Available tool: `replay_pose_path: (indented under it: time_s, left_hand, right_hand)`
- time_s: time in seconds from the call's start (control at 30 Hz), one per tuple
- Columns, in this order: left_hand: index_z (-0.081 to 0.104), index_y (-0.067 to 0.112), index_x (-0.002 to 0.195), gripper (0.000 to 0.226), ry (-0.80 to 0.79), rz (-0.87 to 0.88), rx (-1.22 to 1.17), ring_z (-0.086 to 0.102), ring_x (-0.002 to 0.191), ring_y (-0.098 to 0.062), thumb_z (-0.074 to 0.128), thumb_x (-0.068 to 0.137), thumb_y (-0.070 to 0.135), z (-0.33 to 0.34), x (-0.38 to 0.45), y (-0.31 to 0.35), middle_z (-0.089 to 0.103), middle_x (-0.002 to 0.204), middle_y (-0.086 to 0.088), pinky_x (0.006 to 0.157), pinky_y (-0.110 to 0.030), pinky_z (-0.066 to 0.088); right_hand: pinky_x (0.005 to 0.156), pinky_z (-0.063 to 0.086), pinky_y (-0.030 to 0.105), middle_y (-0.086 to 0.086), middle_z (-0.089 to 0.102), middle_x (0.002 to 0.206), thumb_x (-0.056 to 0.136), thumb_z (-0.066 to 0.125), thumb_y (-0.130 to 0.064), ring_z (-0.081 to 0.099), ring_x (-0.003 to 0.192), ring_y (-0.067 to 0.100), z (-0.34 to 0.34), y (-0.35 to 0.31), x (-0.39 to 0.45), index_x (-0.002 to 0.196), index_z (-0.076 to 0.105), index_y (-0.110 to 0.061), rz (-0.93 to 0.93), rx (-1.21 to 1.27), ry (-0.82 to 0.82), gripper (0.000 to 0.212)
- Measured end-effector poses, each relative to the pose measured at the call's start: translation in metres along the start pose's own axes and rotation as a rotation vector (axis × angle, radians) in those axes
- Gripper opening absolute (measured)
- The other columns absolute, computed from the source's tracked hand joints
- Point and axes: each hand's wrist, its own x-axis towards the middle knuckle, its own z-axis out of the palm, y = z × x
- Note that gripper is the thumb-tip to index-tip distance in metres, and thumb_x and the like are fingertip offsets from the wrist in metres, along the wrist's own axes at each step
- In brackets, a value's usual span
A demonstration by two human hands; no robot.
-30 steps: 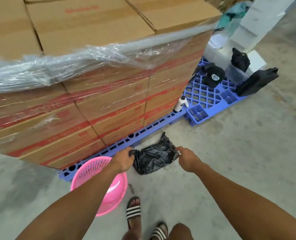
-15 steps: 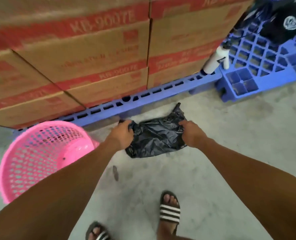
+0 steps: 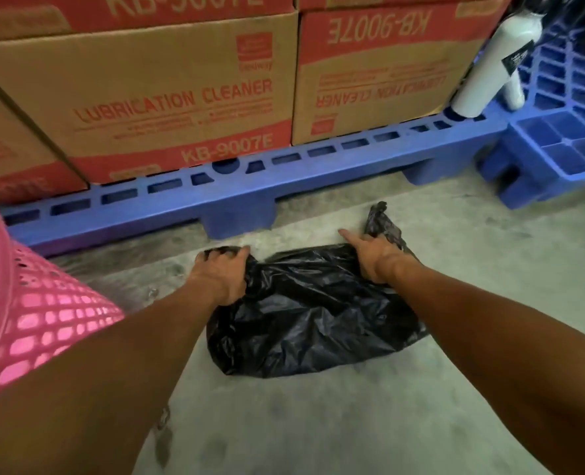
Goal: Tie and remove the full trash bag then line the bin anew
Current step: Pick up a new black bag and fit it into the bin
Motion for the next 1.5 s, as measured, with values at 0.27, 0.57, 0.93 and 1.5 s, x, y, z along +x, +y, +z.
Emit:
replay_pose_path:
  time_s: [0.27, 0.57, 0.93, 1.5]
  left_hand:
    - [0.057, 0.014, 0.122, 0.039, 0.097, 0.036, 0.231, 0.046, 0.123, -0.034, 0.053, 0.089, 0.034, -0.026, -0.033, 0.0, 0.049, 0.131, -0.013, 0.095, -0.045, 0.045]
    - [0.022, 0.026, 0.14, 0.052, 0.133, 0.115, -0.279, 0.043, 0.067, -0.028, 0.047, 0.094, 0.022, -0.122, -0.099, 0.0, 0.052, 0.086, -0.013, 0.071, -0.048, 0.04]
    - [0.054, 0.037, 0.097, 0.027, 0.531, 0.582, -0.808, 0.057, 0.078, -0.018, 0.048, 0.075, 0.022, -0.193, -0.213, -0.003, 0.064, 0.08, 0.006, 0.102, -0.056, 0.036]
    - [0.051, 0.039, 0.13, 0.069, 0.829, 0.225, 0.072, 0.062, 0.113, -0.031, 0.063, 0.068, 0.068, -0.226, -0.282, -0.087, 0.07, 0.118, -0.003, 0.095, -0.042, 0.049]
  right_hand:
    - [0.104, 0.037, 0.041, 0.008, 0.057, 0.133, 0.076, 0.069, -0.053, 0.049, 0.126, 0.029, -0.039, -0.017, -0.041, 0.127, 0.056, -0.017, 0.026, -0.388, -0.016, 0.063]
    - [0.104, 0.038, 0.035, 0.008, 0.042, 0.15, 0.095, 0.051, -0.042, 0.046, 0.131, 0.028, -0.133, -0.012, -0.113, 0.148, 0.034, -0.021, 0.131, -0.08, 0.059, 0.059]
    - [0.101, 0.031, 0.048, 0.009, 0.023, 0.151, 0.082, 0.057, -0.06, 0.028, 0.133, 0.036, -0.161, -0.045, -0.158, 0.152, -0.003, -0.038, -0.03, -0.593, 0.414, 0.095]
    - [0.088, 0.051, 0.039, 0.007, 0.069, 0.107, 0.086, 0.07, -0.034, 0.063, 0.093, 0.023, -0.175, -0.095, -0.174, 0.108, 0.066, -0.017, -0.285, 0.194, 0.12, 0.028]
